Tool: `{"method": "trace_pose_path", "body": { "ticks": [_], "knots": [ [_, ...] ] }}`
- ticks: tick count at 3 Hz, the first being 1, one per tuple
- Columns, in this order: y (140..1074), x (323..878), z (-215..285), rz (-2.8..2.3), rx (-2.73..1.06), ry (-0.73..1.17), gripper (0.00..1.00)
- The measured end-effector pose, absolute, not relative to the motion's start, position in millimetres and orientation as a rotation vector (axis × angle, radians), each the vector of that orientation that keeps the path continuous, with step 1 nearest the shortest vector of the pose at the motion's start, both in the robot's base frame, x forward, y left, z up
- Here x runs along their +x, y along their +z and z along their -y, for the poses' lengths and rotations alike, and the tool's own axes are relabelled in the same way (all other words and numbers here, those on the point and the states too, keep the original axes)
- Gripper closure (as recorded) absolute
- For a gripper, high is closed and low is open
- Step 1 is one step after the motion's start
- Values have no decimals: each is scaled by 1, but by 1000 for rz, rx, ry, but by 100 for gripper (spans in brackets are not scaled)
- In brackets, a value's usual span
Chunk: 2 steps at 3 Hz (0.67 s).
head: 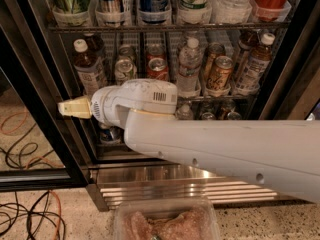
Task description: Pick blue water bottle from middle shelf of fridge
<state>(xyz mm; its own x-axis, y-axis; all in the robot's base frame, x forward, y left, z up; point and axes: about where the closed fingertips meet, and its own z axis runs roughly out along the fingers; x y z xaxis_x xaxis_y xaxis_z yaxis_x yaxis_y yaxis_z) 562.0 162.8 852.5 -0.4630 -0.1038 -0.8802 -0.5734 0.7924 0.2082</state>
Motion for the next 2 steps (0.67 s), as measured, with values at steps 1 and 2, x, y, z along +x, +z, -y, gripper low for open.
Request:
{"method": "trace_pose_path", "body": {
  "ticks": [1, 2],
  "knots": [
    [849, 568, -180, -1976, -545, 599, 0],
    [842, 574, -192, -1959, -575, 582, 3]
  ]
}}
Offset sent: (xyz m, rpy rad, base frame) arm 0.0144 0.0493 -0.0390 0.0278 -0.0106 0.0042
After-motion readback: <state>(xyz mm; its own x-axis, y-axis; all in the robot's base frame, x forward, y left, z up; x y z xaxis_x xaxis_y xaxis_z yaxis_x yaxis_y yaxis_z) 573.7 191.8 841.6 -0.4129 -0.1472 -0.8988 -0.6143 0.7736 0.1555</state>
